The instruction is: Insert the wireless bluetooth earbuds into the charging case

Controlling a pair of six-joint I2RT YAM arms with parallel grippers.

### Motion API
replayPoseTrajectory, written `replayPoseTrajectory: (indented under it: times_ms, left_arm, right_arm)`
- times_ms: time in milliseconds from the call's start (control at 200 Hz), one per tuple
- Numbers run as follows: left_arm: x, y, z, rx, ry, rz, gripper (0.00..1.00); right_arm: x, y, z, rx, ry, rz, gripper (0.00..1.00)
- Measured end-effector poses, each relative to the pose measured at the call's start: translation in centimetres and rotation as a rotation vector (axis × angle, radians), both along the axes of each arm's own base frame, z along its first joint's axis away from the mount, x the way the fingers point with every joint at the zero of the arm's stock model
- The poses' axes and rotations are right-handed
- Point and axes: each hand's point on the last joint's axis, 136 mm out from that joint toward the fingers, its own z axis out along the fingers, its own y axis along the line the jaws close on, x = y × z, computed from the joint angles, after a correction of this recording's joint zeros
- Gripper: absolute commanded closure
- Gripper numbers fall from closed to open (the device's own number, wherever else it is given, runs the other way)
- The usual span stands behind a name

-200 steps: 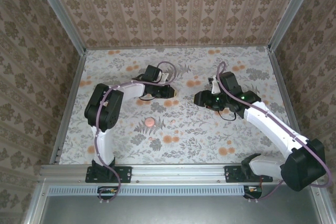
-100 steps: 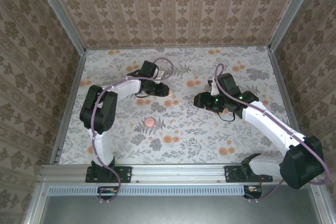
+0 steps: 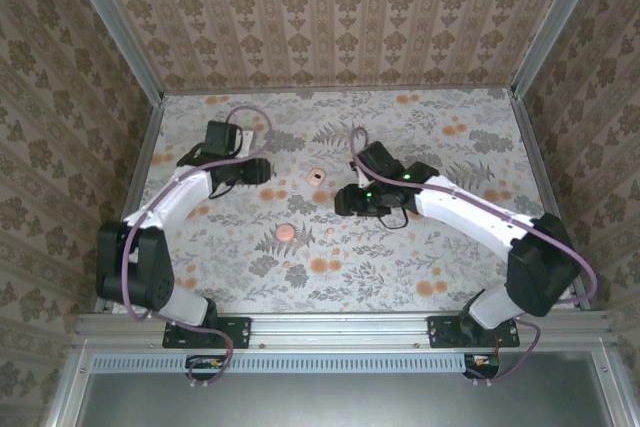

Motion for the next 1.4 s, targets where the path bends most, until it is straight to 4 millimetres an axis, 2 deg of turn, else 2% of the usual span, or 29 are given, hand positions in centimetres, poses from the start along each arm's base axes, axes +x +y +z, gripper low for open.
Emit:
replayPoseTrajectory:
  times_ms: [135,200,265,415,510,770,1115,1270,1400]
  left_arm:
    - [-3.1,4.9,-0.6,-0.001,0.024,0.125,0.45]
    - [-4.3,6.3,-0.2,-0.012,0.015,0.167,0.44]
    - [-5.5,6.8,0.4,-0.03,-0.005,0.186,0.42]
    - [-7.7,6.4,1.5,-0.094,-0.05,0.2,0.39]
    - [-8.9,6.1,1.4,-0.13,-0.055,0.21,0.38]
    - [-10.2,5.5,-0.2,-0.199,-0.01,0.235,0.38]
    - [-10.0,4.7,-0.3,-0.248,-0.007,0.216,0.37]
    - [-10.3,4.7,-0.8,-0.252,0.007,0.215,0.37]
    - [-10.6,4.6,-1.1,-0.256,0.016,0.22,0.36]
  right_arm:
    - [0.1,4.2,-1.0,-0.057,0.012,0.065,0.45]
    - [-0.2,6.3,-1.7,-0.077,0.014,0.089,0.44]
    - [-0.7,8.4,-2.7,-0.101,0.017,0.118,0.42]
    - [-1.4,12.6,-4.9,-0.16,0.03,0.191,0.4]
    - [-1.2,14.2,-5.7,-0.193,0.034,0.215,0.39]
    - [-0.2,14.4,-6.8,-0.303,0.033,0.215,0.36]
    - [-0.5,14.6,-10.2,-0.404,0.081,0.229,0.33]
    - [-0.3,14.7,-10.5,-0.42,0.08,0.235,0.31]
    - [-0.3,13.6,-10.6,-0.477,0.071,0.244,0.31]
